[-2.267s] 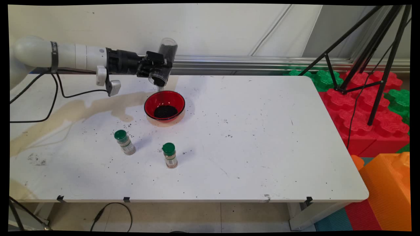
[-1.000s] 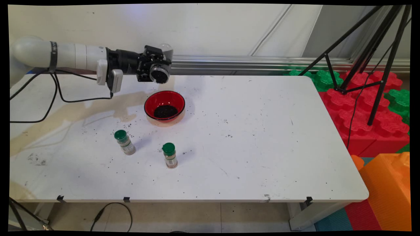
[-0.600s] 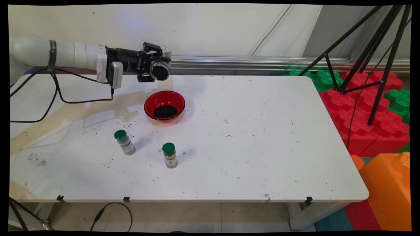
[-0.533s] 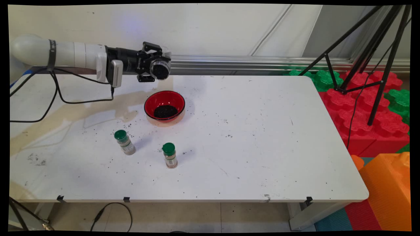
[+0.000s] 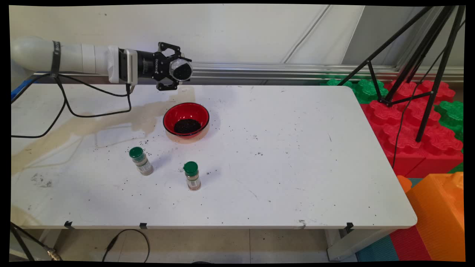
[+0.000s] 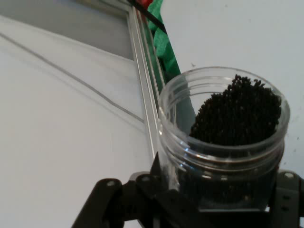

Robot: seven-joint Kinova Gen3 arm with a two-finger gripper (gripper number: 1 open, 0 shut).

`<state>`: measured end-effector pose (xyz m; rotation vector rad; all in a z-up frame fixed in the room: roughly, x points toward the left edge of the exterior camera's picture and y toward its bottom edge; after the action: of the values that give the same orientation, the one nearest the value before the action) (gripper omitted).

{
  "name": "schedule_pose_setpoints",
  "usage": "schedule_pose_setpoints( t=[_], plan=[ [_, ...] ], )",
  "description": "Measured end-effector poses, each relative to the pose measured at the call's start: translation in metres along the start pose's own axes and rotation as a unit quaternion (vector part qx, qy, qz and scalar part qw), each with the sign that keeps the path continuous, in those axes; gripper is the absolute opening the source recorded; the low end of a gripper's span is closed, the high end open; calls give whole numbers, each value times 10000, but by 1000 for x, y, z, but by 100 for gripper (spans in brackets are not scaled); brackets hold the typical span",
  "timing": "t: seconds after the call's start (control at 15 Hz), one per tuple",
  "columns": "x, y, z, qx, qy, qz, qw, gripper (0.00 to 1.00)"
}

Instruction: Pour the black seasoning powder in the red bowl

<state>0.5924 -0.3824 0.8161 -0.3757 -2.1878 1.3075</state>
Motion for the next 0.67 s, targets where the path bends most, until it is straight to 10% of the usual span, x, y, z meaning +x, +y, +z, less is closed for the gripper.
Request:
schedule_pose_setpoints(
  t=[0.67],
  plan=[
    [0,-9,-4,-37,127,-2160,9763,0]
  ],
)
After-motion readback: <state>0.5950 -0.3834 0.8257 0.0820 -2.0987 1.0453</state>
